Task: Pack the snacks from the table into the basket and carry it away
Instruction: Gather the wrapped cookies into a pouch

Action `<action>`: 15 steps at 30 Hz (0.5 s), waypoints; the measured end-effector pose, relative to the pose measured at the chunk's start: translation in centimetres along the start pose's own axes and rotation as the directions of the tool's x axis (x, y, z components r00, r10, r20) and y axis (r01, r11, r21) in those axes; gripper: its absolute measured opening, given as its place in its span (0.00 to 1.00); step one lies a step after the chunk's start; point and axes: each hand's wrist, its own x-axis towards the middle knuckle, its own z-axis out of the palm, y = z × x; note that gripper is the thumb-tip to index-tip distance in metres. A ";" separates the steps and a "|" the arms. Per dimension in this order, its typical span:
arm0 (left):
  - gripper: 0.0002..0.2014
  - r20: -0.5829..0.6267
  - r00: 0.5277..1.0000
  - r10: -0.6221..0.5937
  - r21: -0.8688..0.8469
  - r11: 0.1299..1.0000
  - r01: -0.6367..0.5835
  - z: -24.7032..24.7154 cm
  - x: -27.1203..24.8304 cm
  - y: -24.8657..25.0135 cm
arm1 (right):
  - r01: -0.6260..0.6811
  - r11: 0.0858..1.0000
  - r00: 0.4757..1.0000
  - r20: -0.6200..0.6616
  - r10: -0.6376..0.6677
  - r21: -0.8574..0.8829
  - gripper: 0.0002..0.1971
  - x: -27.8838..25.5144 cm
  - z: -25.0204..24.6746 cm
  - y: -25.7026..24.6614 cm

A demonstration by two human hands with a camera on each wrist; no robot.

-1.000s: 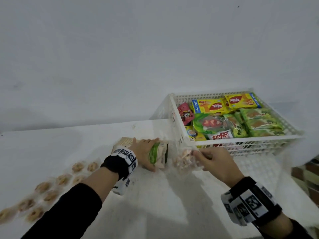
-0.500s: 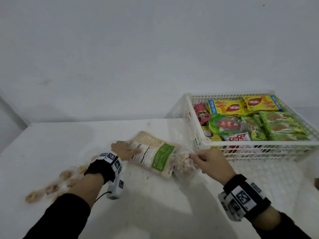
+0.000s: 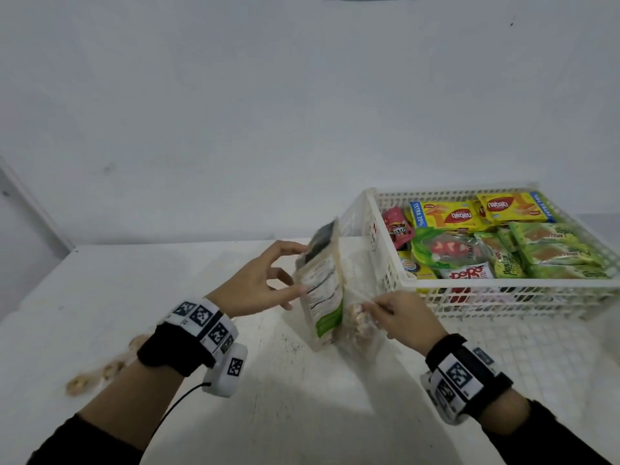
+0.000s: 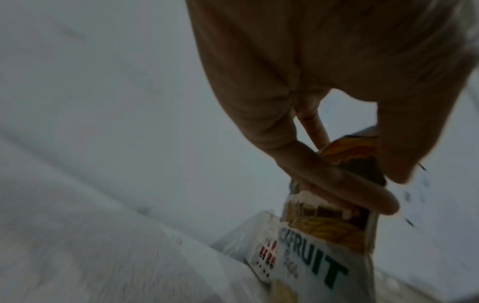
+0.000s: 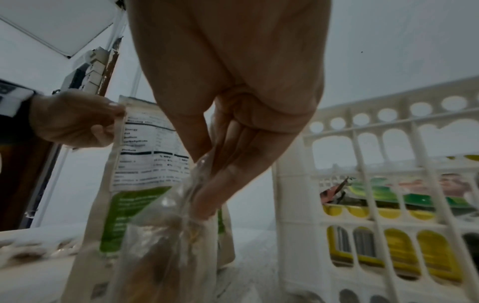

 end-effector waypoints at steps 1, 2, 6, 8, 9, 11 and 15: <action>0.28 0.005 1.000 0.018 0.074 0.997 -0.018 0.3 0.1 0.1 | 0.012 1.000 1.000 0.011 -0.012 -0.018 0.23 0.0 -0.1 -0.4; 0.28 -0.002 1.000 0.024 0.128 0.991 -0.023 0.5 0.3 0.2 | 0.043 0.999 0.999 0.004 -0.043 -0.021 0.20 0.0 -0.1 -0.5; 0.27 -0.007 1.000 0.025 0.090 0.996 -0.024 1.0 0.9 -0.1 | 0.152 0.987 0.988 -0.004 -0.152 0.050 0.29 -0.5 -1.8 -2.2; 0.27 0.030 0.998 0.051 0.052 0.997 -0.053 1.6 1.1 -0.3 | 0.227 0.972 0.974 0.030 -0.225 -0.060 0.40 -0.4 -3.0 -3.0; 0.27 0.042 0.997 0.064 0.047 0.997 -0.066 1.9 1.2 -0.2 | 0.248 0.962 0.968 0.054 -0.244 -0.115 0.43 -0.2 -3.4 -3.5; 0.27 0.062 0.995 0.083 0.054 0.995 -0.086 2.4 1.5 0.0 | 0.280 0.930 0.960 0.096 -0.265 -0.239 0.44 0.3 -4.0 -4.0; 0.32 0.113 0.990 0.090 0.174 0.979 -0.109 2.3 1.9 0.6 | 0.247 0.909 0.968 0.137 -0.212 -0.335 0.33 0.4 -4.6 -4.4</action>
